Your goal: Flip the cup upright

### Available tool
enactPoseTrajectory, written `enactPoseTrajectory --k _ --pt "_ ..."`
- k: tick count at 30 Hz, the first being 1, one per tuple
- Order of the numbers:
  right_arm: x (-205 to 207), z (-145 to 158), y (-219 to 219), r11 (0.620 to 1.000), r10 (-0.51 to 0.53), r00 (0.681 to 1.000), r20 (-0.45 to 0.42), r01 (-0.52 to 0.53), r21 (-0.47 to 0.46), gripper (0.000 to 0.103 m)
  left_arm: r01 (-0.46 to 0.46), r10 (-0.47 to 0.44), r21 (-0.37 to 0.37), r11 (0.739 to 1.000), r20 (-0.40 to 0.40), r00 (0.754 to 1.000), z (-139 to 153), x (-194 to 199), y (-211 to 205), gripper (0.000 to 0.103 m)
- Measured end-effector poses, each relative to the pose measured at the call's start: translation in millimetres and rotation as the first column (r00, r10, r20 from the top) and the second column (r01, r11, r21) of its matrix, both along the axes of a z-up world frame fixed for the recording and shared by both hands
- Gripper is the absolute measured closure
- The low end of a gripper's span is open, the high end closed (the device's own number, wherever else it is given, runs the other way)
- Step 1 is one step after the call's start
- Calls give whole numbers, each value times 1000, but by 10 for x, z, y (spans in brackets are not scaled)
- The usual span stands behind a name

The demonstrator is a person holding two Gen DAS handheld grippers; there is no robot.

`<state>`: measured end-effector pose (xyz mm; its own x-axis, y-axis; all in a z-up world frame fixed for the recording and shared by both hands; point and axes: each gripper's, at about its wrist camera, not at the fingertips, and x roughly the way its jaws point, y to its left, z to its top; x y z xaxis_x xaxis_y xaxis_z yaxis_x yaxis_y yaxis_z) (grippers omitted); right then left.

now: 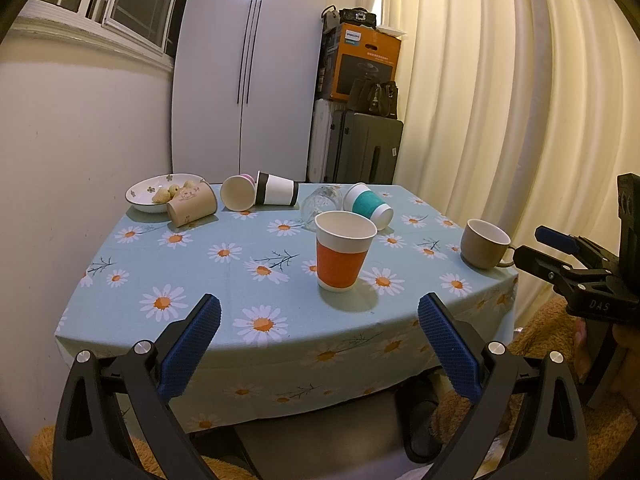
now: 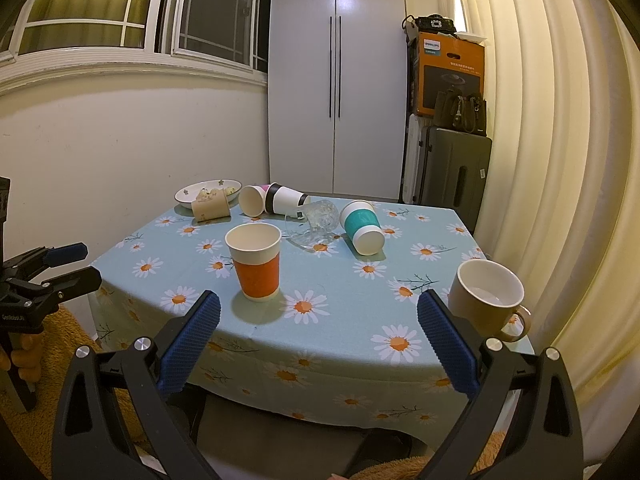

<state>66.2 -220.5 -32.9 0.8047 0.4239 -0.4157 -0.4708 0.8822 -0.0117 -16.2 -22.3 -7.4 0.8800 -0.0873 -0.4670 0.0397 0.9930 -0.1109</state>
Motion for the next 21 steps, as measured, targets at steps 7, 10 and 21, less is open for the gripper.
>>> enactPoseTrajectory --k 7,10,21 --pt "5 -4 2 1000 -1 1000 0 1 -1 5 4 -4 -1 1000 2 1000 14 -2 -4 7" --pt "4 -5 -7 1000 -2 1000 0 2 -2 5 6 -6 0 1000 1 1000 16 3 -6 7" --pt "4 -12 -32 1000 -4 1000 0 4 -6 5 8 -8 -10 1000 -6 1000 15 3 20 7"
